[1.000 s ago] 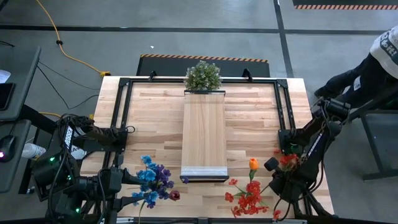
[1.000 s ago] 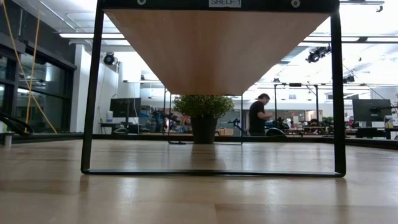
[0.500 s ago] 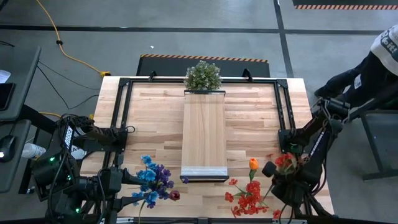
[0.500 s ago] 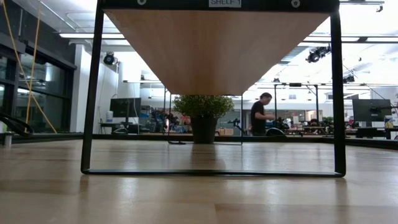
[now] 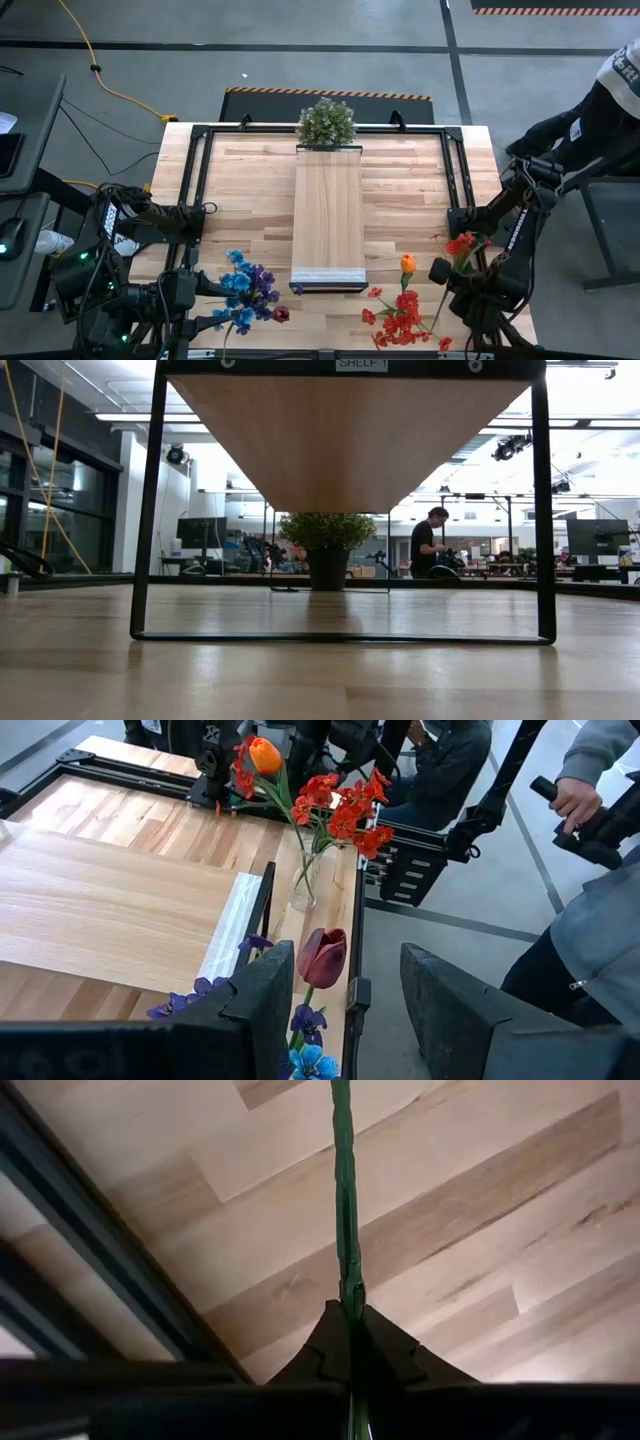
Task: Pick and place flowers into a vace then onto a shelf
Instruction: Put the red flowers into the right transparent vase
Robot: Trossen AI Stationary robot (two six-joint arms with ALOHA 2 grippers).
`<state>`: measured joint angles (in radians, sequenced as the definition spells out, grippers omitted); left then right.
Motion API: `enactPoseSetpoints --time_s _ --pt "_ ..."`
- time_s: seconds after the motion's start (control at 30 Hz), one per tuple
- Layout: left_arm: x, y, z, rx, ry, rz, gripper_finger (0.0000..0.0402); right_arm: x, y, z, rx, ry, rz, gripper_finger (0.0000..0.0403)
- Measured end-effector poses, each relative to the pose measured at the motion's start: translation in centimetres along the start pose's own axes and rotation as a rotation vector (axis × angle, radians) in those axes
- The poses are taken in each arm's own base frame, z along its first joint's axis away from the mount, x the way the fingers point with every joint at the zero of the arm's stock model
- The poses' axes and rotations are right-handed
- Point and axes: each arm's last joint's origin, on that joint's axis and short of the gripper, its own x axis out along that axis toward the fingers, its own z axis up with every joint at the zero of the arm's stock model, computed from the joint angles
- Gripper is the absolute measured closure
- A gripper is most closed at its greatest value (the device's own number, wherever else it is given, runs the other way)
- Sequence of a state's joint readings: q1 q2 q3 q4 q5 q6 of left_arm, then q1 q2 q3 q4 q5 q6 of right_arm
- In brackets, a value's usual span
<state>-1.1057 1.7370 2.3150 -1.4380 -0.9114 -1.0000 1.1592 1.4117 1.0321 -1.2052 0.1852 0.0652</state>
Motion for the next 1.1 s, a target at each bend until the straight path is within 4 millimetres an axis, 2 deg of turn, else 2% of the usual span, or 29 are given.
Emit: enactPoseSetpoints --time_s 0.4,0.73,1.1 --pt "0.0 0.0 0.1 0.0 -0.019 0.012 0.0186 -3.2 -0.4 1.1 0.043 -0.096 -0.089 0.0402" --pt "0.0 0.0 0.1 0.0 -0.02 0.013 0.0186 -4.9 0.0 1.0 0.069 -0.094 -0.051 0.0402" --pt "0.0 0.1 0.1 0.0 -0.023 0.015 0.0186 -8.2 -0.1 1.8 0.107 -0.215 0.005 0.0403"
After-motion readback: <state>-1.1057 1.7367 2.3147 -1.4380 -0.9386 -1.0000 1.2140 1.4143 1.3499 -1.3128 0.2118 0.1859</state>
